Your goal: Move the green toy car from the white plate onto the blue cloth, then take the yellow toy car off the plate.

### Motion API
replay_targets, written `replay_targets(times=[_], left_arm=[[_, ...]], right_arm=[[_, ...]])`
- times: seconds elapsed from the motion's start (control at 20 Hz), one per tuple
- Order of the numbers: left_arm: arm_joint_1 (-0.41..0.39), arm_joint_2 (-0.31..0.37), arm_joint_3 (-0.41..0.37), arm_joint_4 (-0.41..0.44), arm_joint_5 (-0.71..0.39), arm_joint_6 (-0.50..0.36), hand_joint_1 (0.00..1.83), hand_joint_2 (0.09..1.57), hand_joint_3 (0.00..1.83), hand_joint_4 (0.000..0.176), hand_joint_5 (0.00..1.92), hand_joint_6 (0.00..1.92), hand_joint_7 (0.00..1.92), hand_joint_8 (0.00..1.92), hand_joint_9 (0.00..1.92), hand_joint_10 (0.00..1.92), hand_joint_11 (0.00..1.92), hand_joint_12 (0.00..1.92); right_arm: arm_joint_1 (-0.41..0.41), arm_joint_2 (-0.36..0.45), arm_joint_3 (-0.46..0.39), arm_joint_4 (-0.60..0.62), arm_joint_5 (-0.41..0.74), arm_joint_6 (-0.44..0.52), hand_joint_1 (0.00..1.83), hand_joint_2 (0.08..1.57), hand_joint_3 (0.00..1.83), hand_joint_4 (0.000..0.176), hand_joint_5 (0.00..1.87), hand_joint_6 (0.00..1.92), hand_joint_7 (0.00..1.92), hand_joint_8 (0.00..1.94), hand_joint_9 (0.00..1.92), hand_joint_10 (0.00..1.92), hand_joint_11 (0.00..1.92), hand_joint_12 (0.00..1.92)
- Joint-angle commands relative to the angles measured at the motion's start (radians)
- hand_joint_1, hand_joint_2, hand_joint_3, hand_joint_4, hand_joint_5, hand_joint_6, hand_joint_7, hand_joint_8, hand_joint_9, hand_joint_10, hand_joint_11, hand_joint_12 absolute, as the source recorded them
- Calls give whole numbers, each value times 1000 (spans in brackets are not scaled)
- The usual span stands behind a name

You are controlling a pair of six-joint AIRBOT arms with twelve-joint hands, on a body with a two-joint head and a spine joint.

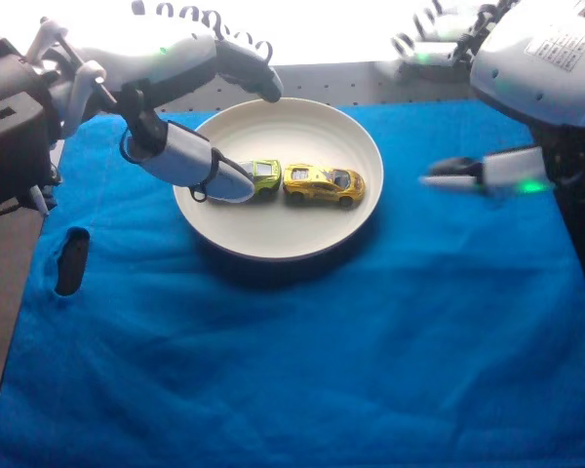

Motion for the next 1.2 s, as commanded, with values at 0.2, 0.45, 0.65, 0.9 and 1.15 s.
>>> replay_targets(times=[0.2,0.45,0.65,0.9,1.15], left_arm=[[-18,-20,11,-31,-89,37,900,900,0,0,536,73,485,56,269,424,0,1220],[-27,-72,50,-78,-39,108,923,850,0,0,687,89,660,165,123,1136,0,1732],[-27,-111,95,-90,-1,108,996,857,1,0,730,53,731,139,228,938,0,1475],[-26,-132,131,-124,23,118,968,895,3,0,739,17,790,78,276,844,0,1370],[-19,-141,142,-172,32,162,963,903,0,0,755,8,841,58,299,893,0,1523]], right_arm=[[13,-2,-2,10,124,-3,1168,972,2,0,797,127,689,875,563,1339,448,1798],[13,-1,-3,11,126,-3,1092,1022,6,0,768,158,652,1028,531,1409,325,1891],[13,-1,-3,11,127,-3,1073,1025,1,0,796,167,753,861,628,1252,452,1759],[13,-1,-5,11,127,-3,1045,1019,0,0,801,197,778,823,649,1217,484,1717],[13,-2,-7,11,128,-3,1064,1008,0,0,767,303,777,816,674,1183,528,1675]])
